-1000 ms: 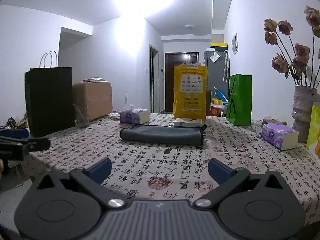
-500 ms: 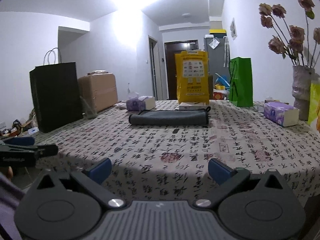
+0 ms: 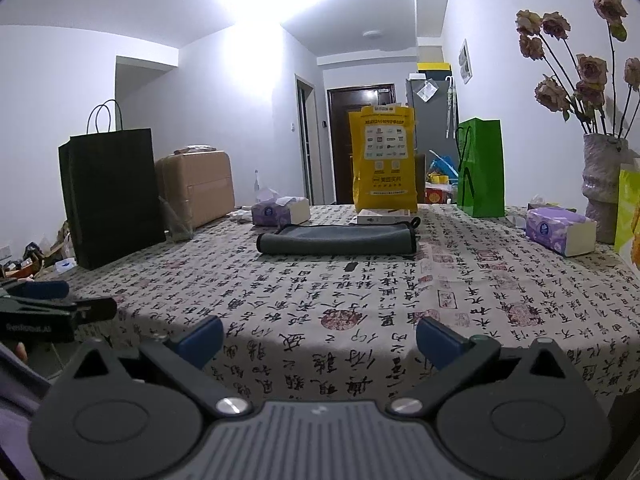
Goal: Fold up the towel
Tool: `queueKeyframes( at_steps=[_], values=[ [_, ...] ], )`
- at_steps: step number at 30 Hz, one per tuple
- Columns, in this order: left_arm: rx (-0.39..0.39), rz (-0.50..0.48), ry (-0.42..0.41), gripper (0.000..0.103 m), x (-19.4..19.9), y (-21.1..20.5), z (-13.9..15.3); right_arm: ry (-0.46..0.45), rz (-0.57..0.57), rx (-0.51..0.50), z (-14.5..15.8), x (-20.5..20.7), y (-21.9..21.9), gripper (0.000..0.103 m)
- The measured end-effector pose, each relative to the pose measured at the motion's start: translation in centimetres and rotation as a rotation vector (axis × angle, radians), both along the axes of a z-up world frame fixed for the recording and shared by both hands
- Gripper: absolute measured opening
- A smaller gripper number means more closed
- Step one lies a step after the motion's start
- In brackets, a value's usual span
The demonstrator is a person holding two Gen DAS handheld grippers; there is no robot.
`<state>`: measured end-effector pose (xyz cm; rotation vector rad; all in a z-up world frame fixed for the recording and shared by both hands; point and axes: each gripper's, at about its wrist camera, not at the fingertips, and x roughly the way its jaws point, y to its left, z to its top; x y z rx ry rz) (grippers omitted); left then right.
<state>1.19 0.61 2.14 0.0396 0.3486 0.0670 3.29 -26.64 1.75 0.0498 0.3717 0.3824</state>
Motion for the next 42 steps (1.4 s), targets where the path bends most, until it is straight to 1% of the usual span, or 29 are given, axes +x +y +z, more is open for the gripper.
queueKeyframes(
  at_steps=[10,16,34,42],
  values=[
    [0.018,-0.002,-0.006,0.103,0.3,-0.3,0.0,0.006,0.010,0.017,-0.2,0.2,-0.1,0.103],
    [0.016,-0.004,0.013,0.103,0.7,-0.5,-0.2,0.038,0.002,0.023,-0.8,0.6,-0.1,0.103],
    [0.006,-0.011,0.027,0.103,1.0,-0.4,-0.4,0.045,0.010,0.025,-1.0,0.9,0.0,0.103],
    [0.009,-0.015,0.023,0.103,1.1,-0.6,-0.4,0.031,0.002,0.028,-0.8,0.8,-0.3,0.103]
  ],
)
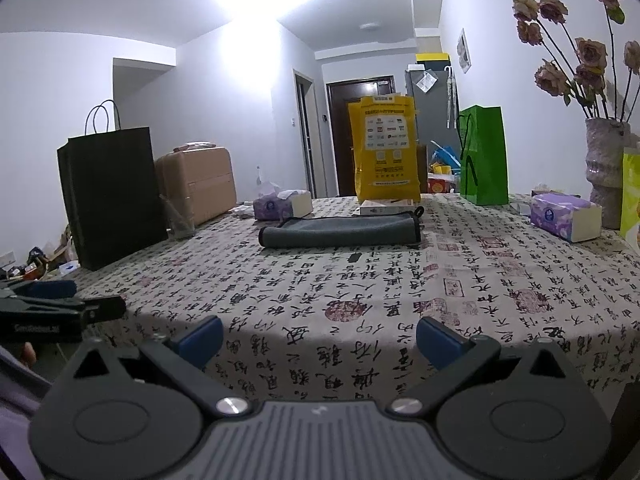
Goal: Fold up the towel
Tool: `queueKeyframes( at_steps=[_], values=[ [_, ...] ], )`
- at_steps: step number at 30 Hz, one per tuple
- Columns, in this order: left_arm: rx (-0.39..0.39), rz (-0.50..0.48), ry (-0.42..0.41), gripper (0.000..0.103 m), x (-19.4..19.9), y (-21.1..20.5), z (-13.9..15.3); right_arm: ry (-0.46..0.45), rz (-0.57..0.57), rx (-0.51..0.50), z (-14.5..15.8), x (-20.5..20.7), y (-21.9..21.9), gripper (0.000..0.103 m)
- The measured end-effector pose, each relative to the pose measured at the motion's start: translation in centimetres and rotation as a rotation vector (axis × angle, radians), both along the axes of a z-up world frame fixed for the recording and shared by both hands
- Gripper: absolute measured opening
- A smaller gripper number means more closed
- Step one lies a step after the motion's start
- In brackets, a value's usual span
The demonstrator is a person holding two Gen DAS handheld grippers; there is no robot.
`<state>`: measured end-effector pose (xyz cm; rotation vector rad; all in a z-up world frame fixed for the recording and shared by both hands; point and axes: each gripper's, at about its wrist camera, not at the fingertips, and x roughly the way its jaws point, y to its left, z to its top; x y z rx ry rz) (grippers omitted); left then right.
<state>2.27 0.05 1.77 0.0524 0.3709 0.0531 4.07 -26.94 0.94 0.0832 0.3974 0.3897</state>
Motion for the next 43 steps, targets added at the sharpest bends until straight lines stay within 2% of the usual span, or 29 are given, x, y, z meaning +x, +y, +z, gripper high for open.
queueKeyframes(
  at_steps=[43],
  values=[
    [-0.025,-0.025,0.018,0.103,-0.08,-0.27,-0.07,0.015,0.004,0.003,-0.40,-0.20,0.07,0.103]
  ],
)
